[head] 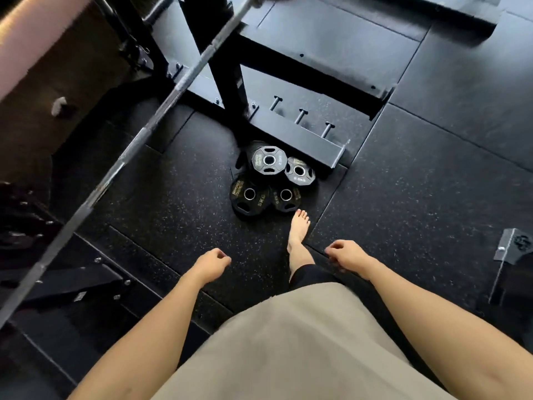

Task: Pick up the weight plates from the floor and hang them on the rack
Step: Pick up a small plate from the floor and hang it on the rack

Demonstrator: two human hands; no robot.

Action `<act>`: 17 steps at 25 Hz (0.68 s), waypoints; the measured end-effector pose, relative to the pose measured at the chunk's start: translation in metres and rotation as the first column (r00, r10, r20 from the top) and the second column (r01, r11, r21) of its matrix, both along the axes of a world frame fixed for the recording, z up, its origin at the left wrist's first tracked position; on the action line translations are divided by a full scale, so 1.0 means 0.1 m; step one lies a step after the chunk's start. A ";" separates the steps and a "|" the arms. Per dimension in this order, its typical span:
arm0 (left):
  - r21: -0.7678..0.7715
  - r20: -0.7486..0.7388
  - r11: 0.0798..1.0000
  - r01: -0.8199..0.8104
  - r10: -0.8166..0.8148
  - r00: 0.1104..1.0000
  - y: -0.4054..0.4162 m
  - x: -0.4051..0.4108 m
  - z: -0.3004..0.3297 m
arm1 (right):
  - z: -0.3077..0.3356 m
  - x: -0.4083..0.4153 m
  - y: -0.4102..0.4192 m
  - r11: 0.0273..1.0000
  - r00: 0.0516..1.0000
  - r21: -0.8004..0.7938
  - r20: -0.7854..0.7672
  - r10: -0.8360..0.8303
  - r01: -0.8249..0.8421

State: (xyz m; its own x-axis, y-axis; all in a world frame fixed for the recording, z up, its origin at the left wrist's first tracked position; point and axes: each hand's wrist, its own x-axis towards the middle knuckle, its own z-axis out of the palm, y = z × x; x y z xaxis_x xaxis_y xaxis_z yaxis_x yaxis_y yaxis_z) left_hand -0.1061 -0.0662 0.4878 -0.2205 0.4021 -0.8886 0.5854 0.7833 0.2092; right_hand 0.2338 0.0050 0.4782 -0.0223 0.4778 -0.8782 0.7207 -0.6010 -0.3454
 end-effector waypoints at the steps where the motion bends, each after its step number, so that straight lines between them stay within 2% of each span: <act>1: -0.033 -0.006 0.999 -0.024 0.023 1.000 0.19 0.00 -0.05 | -0.06 -0.03 0.28 0.999 1.000 -0.037 0.009 0.007 -0.007; 4: -0.106 0.012 0.993 -0.053 0.054 0.998 0.68 0.04 -0.25 | -0.26 -0.14 1.01 0.992 0.999 -0.115 0.012 0.044 -0.042; 8: -0.114 0.009 0.990 -0.088 0.090 0.996 1.57 -0.03 -0.93 | -0.90 -0.39 2.04 0.991 0.999 -0.133 0.021 0.034 -0.031; 11: -0.089 0.014 0.989 -0.115 0.116 0.993 2.17 -0.14 -1.71 | -1.63 -0.61 2.68 0.992 0.998 -0.111 0.010 -0.056 0.057; 15: -0.076 0.029 0.960 -0.268 0.271 0.962 2.79 -0.21 -2.94 | -2.71 -0.97 3.46 0.991 0.992 -0.051 -0.001 -0.123 0.122; 17: -0.072 0.064 0.921 -0.382 0.387 0.920 3.03 -0.16 -3.53 | -3.35 -1.16 3.81 0.991 0.992 -0.019 -0.004 -0.130 0.130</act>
State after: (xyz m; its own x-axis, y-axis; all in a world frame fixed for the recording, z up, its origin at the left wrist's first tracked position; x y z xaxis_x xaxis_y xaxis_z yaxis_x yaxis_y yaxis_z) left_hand -0.1224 0.2372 0.1351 -0.2797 0.2479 -0.9275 0.2211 0.9568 0.1890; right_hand 0.1177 0.3861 0.1428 0.0348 0.4605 -0.8870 0.6345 -0.6959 -0.3364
